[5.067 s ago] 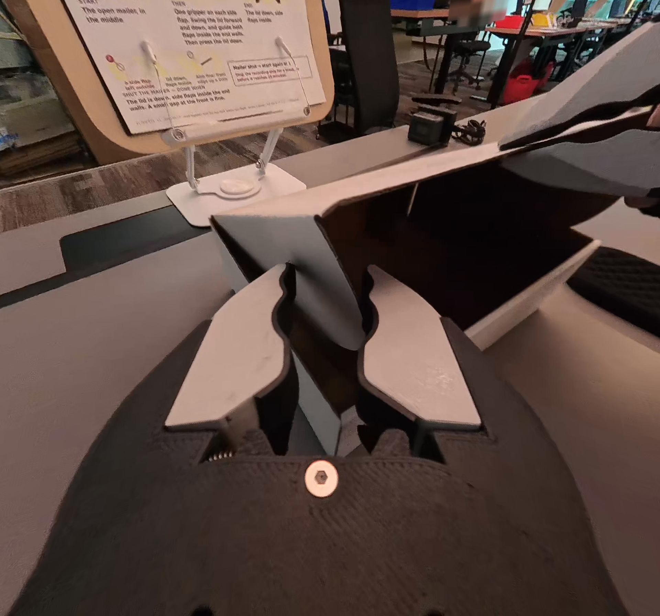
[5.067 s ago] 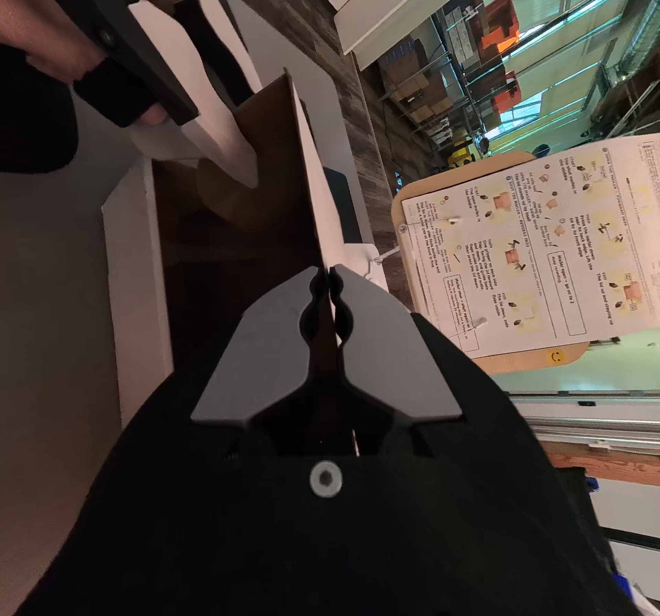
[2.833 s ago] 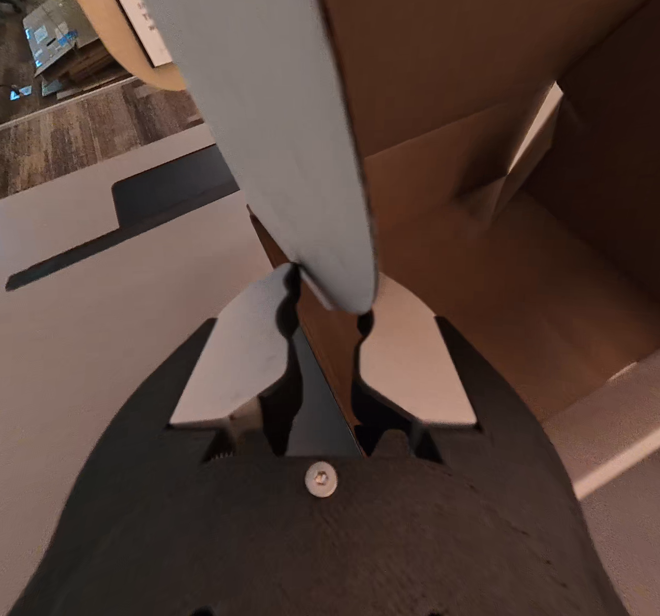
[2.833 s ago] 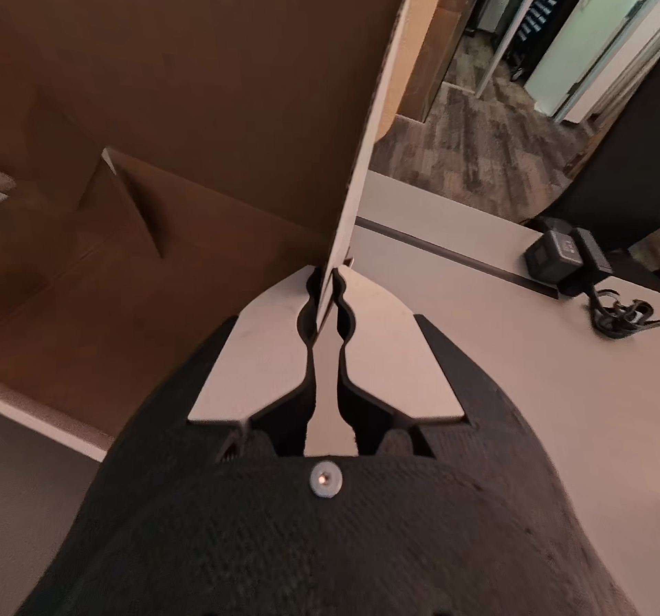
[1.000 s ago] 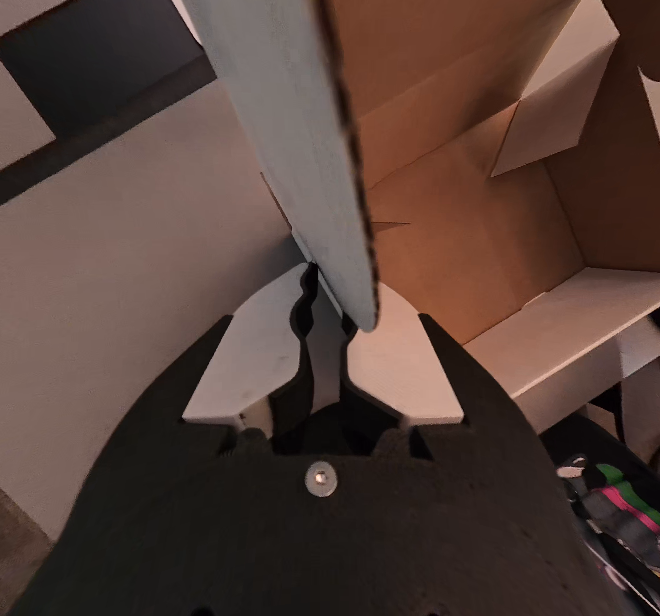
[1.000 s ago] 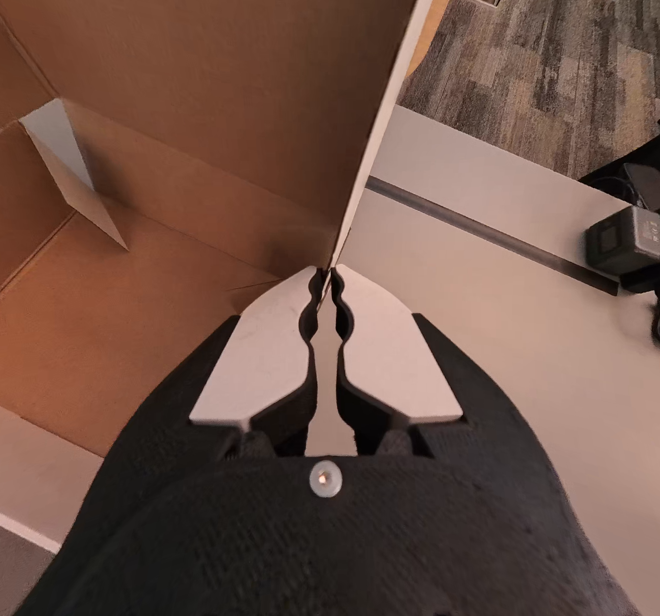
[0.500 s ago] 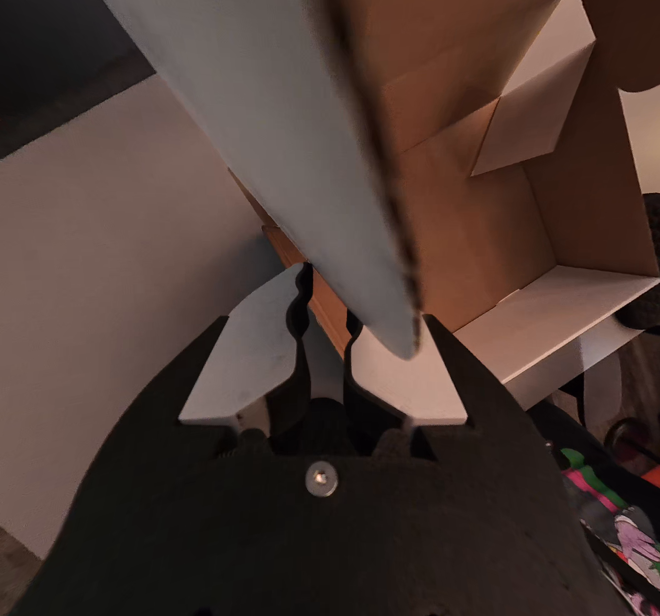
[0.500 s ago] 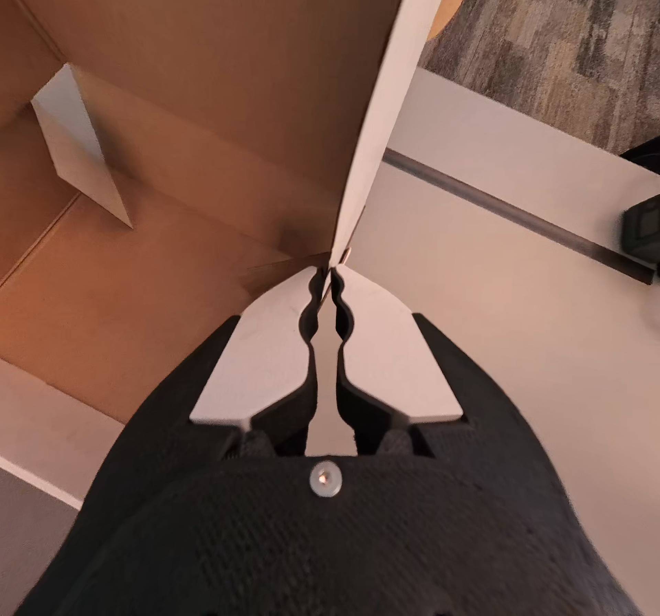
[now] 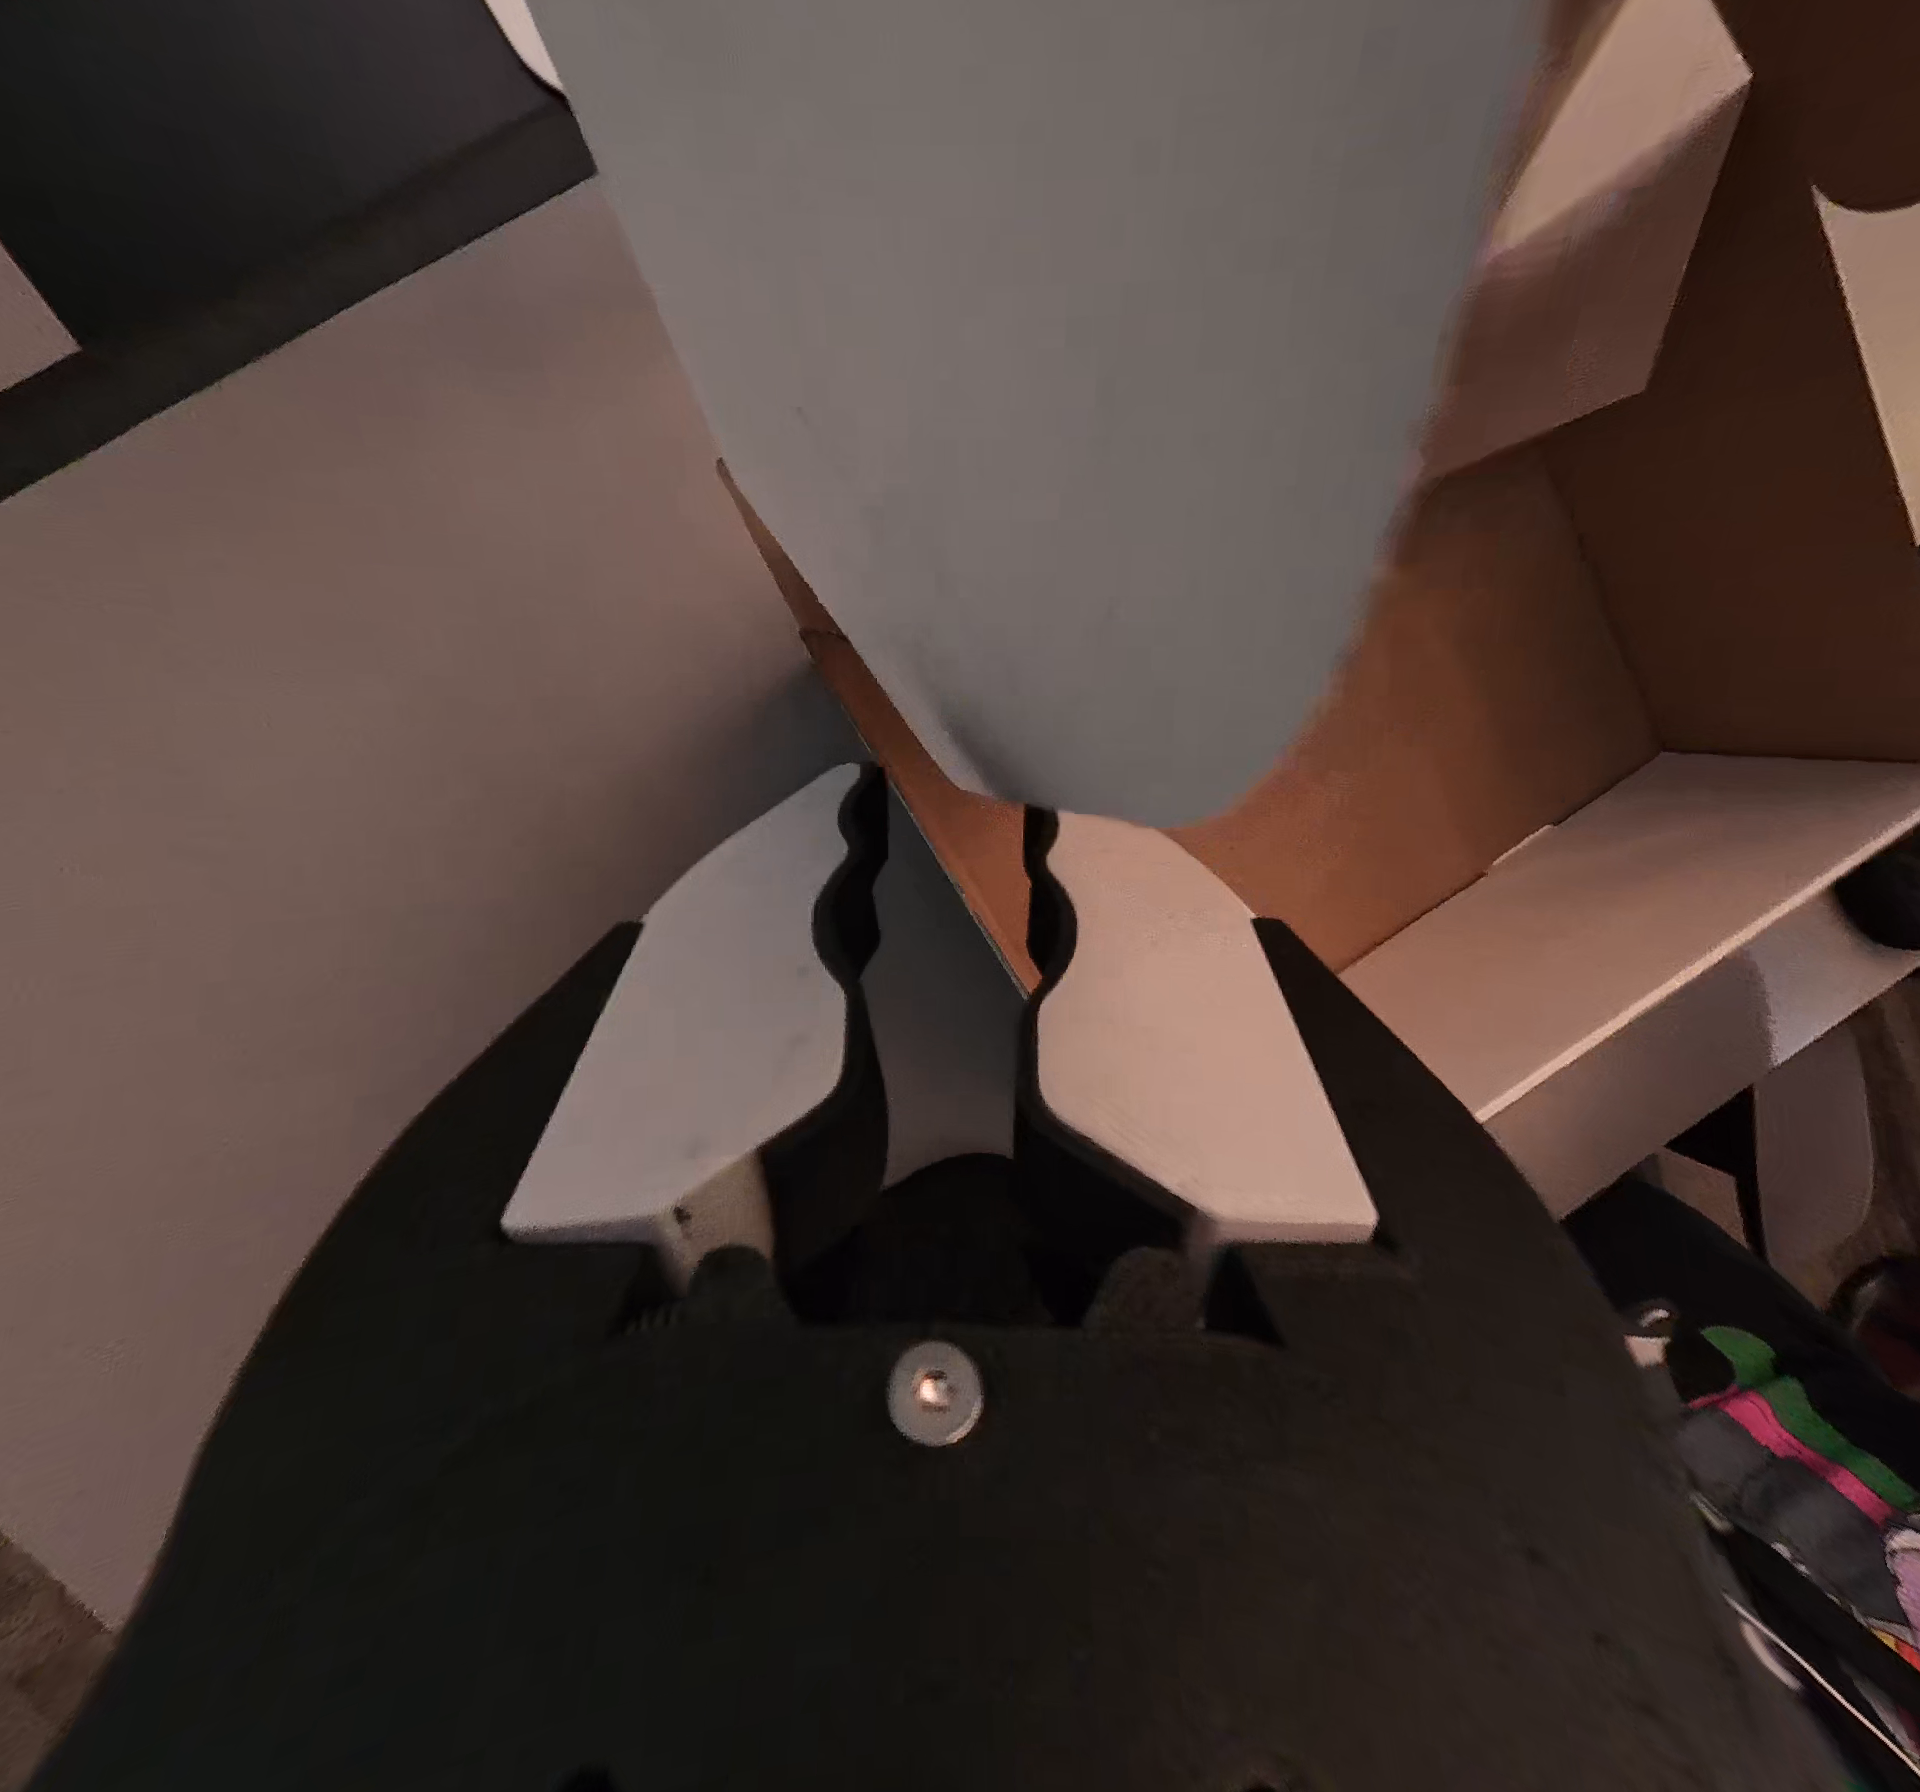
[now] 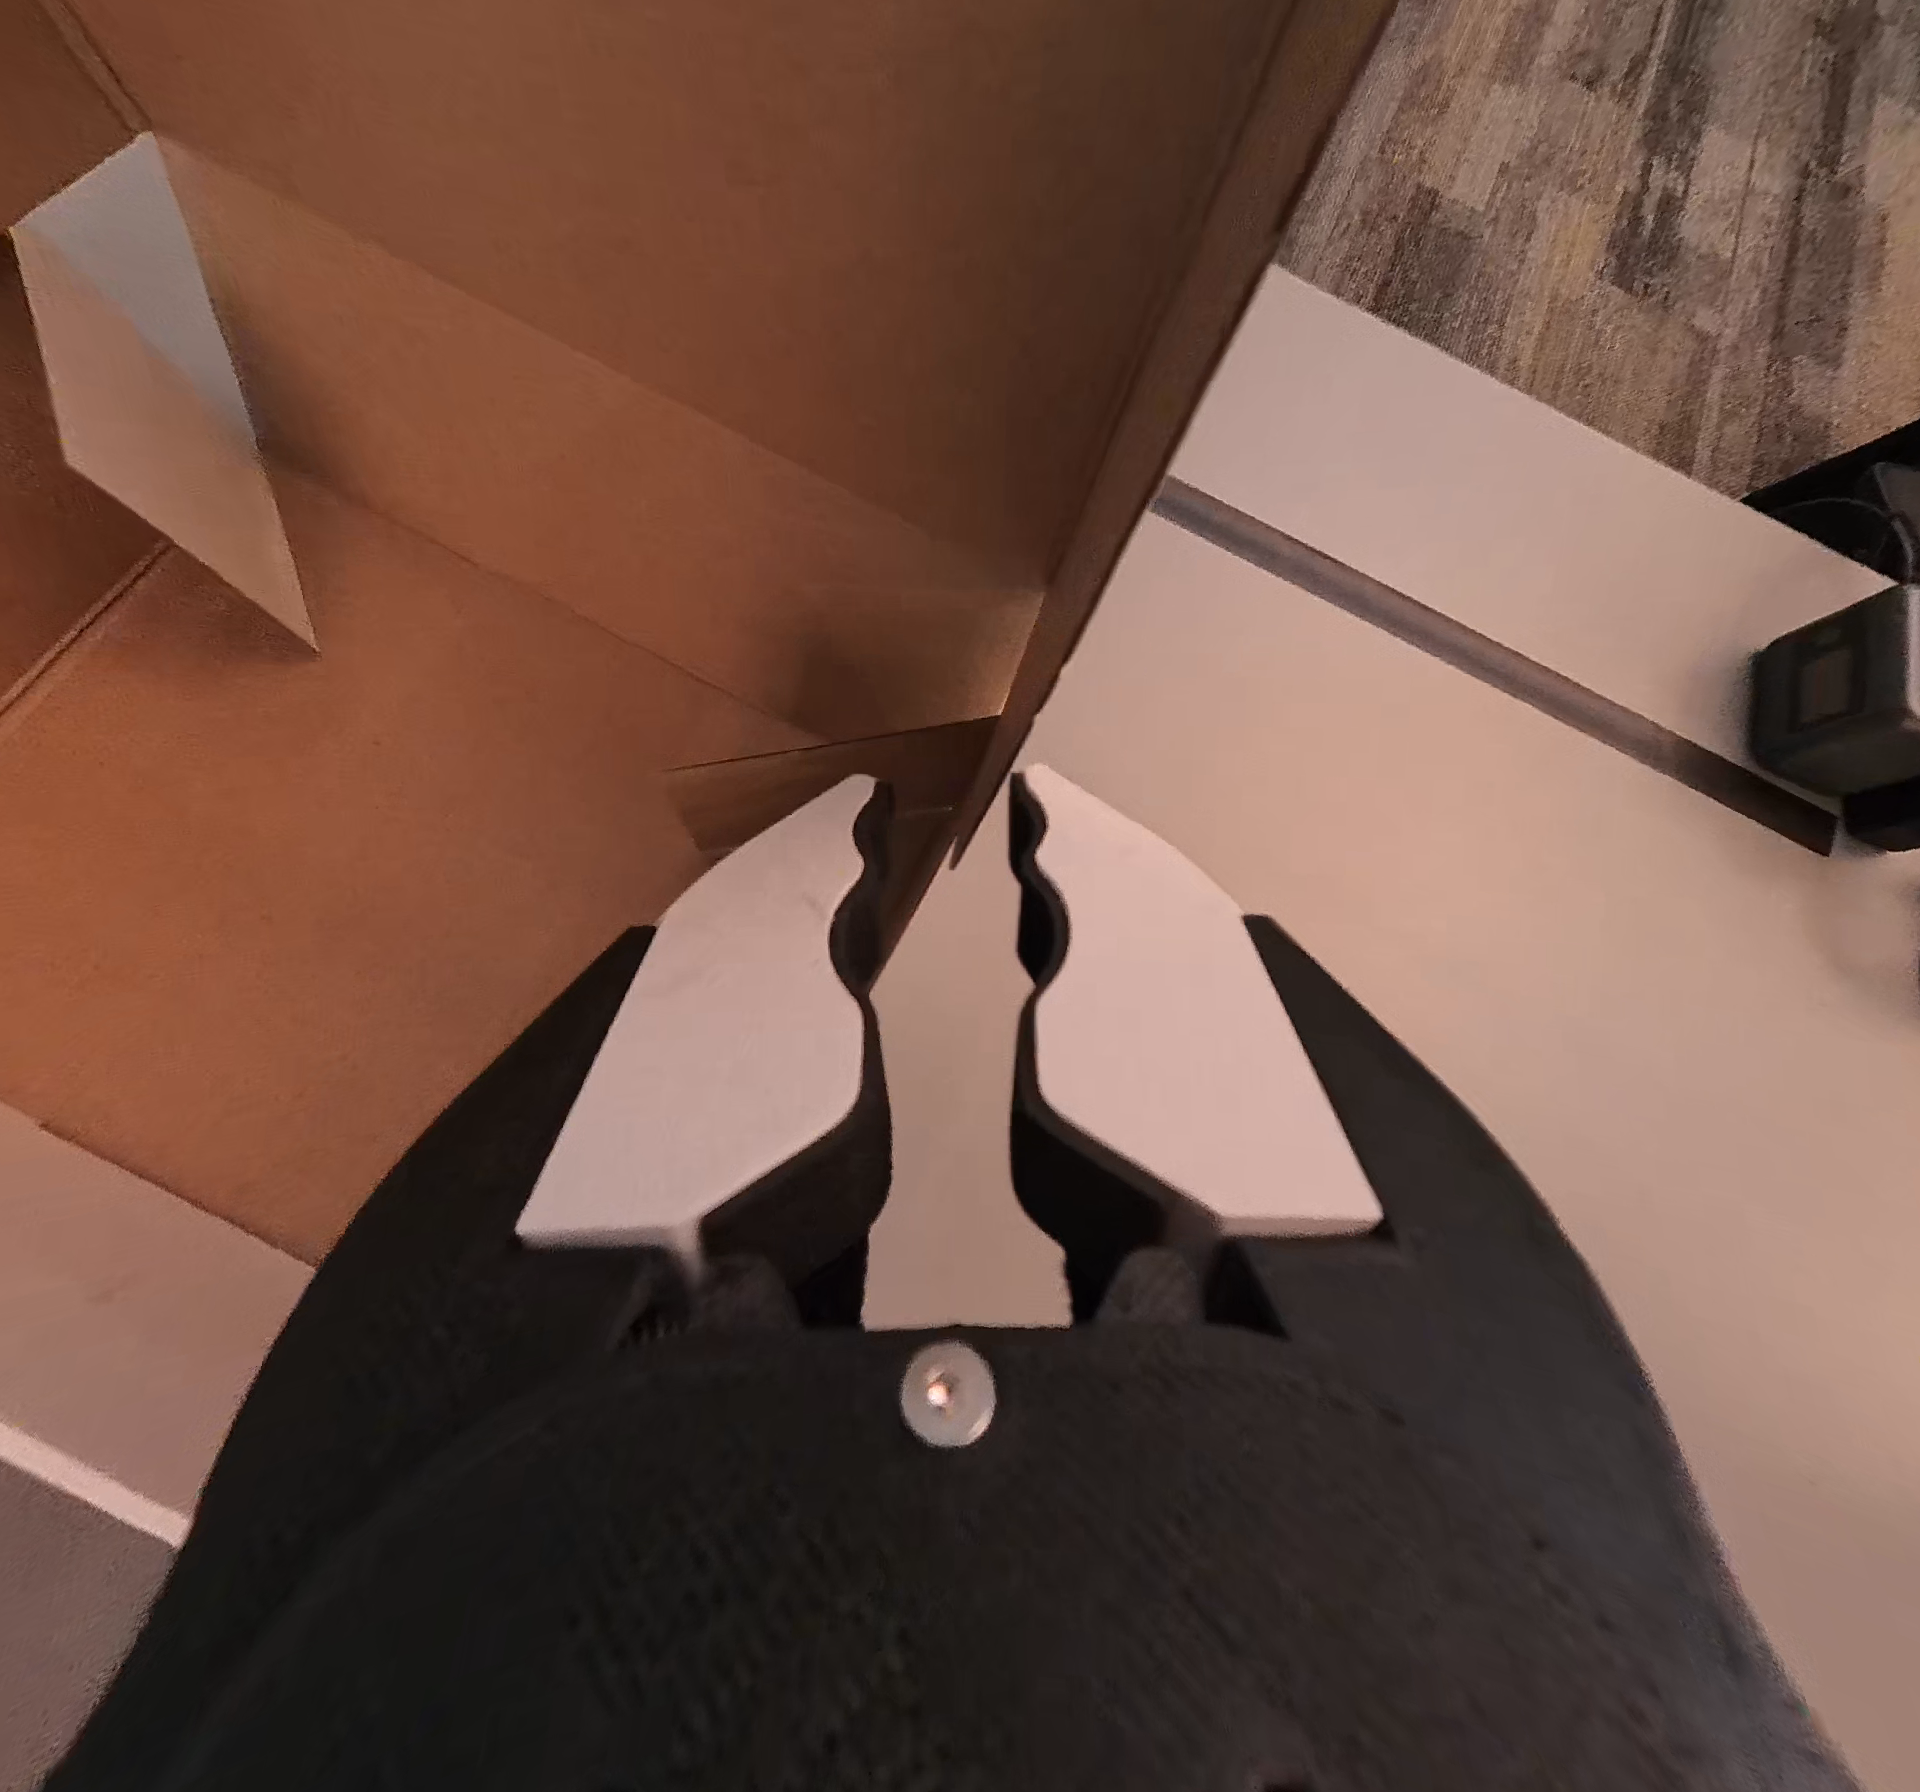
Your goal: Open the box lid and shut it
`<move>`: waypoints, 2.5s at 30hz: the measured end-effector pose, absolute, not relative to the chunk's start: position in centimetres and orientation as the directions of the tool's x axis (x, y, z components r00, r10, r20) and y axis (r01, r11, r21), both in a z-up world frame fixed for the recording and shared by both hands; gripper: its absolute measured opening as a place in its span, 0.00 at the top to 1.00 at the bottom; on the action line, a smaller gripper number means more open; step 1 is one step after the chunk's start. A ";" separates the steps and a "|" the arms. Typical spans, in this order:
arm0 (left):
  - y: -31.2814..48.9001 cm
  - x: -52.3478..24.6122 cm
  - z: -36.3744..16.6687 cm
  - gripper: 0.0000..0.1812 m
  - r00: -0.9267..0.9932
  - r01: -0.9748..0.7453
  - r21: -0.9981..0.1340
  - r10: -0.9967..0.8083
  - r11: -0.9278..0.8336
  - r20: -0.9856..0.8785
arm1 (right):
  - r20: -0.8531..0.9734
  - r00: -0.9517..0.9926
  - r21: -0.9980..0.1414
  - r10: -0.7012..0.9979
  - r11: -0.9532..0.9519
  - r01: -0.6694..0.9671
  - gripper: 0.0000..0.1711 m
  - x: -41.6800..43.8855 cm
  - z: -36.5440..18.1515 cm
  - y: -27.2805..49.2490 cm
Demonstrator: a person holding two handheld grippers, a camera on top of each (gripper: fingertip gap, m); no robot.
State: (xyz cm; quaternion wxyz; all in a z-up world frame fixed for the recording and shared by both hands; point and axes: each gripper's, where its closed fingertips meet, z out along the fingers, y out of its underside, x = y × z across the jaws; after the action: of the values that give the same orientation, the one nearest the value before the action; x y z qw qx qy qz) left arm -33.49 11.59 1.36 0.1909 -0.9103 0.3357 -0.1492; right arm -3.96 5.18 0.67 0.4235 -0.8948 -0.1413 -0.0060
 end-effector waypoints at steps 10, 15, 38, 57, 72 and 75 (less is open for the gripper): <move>8.4 -36.3 3.6 0.74 0.759 -0.334 -0.859 -0.652 -0.388 -0.001 | 0.303 0.923 -0.913 0.236 -0.205 0.353 0.76 -2.9 3.7 1.2; 8.3 -37.6 2.0 0.72 0.777 -0.317 -0.932 -0.612 -0.178 -0.147 | 0.367 0.919 -0.926 0.145 -0.038 0.376 0.69 0.4 2.4 -0.9; 11.2 -38.4 -6.1 0.72 0.800 -0.187 -0.952 -0.600 -0.244 -0.003 | 0.198 0.980 -0.980 0.035 0.027 0.197 0.64 6.1 -3.6 -1.1; 11.2 -39.1 -5.6 0.72 0.807 -0.078 -0.948 -0.577 -0.309 0.122 | 0.114 0.991 -0.993 0.076 -0.027 0.116 0.64 5.7 -4.2 -0.9; 12.6 -34.7 6.7 0.63 0.743 -0.105 -0.956 -0.660 -0.276 0.109 | 0.109 0.964 -0.994 0.243 0.020 0.107 0.63 0.9 9.8 6.7; 15.0 -33.2 9.2 0.63 0.762 -0.129 -0.962 -0.644 -0.241 0.060 | 0.052 0.961 -0.997 0.270 -0.037 0.064 0.62 0.6 10.2 10.0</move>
State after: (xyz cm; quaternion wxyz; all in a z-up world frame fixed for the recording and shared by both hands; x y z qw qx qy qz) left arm -33.25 15.02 9.21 0.5601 -0.7534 0.2565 -0.2302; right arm 0.56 9.97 10.22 0.6841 -0.7161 -0.1167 0.0753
